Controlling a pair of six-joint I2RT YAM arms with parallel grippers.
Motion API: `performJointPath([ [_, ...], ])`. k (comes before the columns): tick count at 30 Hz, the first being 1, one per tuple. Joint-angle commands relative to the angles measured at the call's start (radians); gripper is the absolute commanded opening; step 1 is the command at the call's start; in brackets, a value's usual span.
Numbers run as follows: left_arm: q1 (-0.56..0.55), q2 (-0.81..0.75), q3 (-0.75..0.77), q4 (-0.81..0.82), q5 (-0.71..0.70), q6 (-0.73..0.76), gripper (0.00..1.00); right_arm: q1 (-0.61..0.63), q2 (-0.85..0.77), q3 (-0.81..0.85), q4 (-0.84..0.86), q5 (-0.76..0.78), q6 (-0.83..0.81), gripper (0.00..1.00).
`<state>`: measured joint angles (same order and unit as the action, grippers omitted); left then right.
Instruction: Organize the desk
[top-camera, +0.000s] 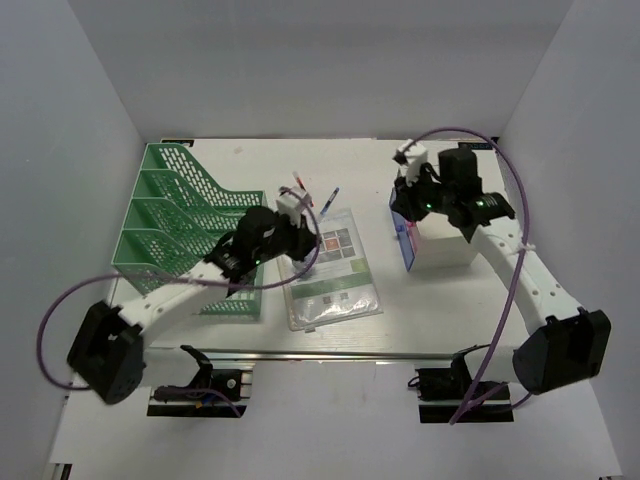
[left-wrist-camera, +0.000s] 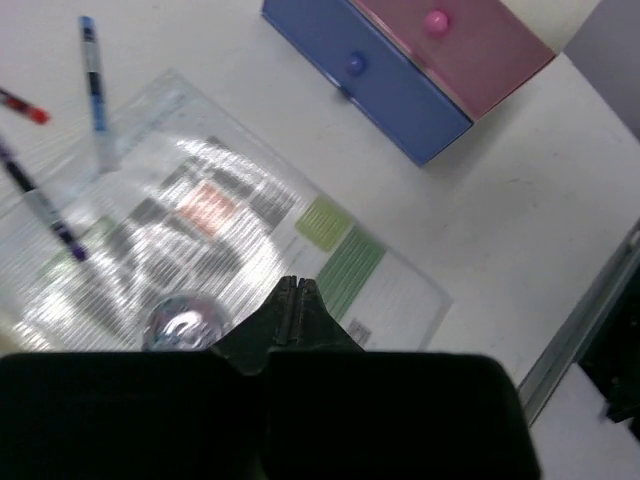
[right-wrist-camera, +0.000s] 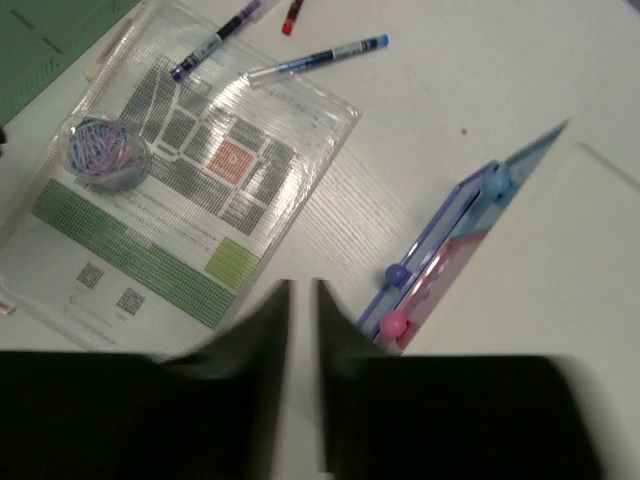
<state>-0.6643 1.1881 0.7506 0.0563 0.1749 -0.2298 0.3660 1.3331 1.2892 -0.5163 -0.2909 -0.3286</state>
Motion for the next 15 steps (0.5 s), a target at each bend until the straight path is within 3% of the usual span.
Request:
performJointPath([
  [1,-0.006,0.185,0.133,0.175,0.127,-0.126,0.00,-0.120,-0.084,-0.131,0.192,-0.200,0.131,0.38],
  [2,-0.006,0.232,0.206,0.188,0.127,-0.146,0.01,-0.140,-0.110,-0.192,0.214,-0.227,0.152,0.48],
  [3,-0.006,0.278,0.242,0.201,0.124,-0.166,0.19,-0.198,-0.156,-0.223,0.270,-0.250,0.169,0.55],
  [4,-0.006,0.362,0.278,0.211,0.121,-0.210,0.27,-0.217,-0.176,-0.258,0.303,-0.296,0.189,0.64],
  [7,0.003,0.485,0.418,0.246,0.124,-0.313,0.54,-0.285,-0.232,-0.314,0.340,-0.321,0.215,0.68],
  [9,0.003,0.597,0.511,0.278,0.110,-0.379,0.62,-0.315,-0.274,-0.340,0.373,-0.312,0.258,0.66],
  [10,0.003,0.634,0.538,0.290,0.104,-0.443,0.64,-0.321,-0.290,-0.353,0.410,-0.315,0.270,0.58],
  [13,0.003,0.772,0.645,0.333,0.087,-0.558,0.66,-0.351,-0.344,-0.399,0.443,-0.311,0.284,0.00],
  [15,0.003,0.858,0.711,0.362,0.075,-0.641,0.67,-0.352,-0.354,-0.399,0.438,-0.310,0.290,0.00],
])
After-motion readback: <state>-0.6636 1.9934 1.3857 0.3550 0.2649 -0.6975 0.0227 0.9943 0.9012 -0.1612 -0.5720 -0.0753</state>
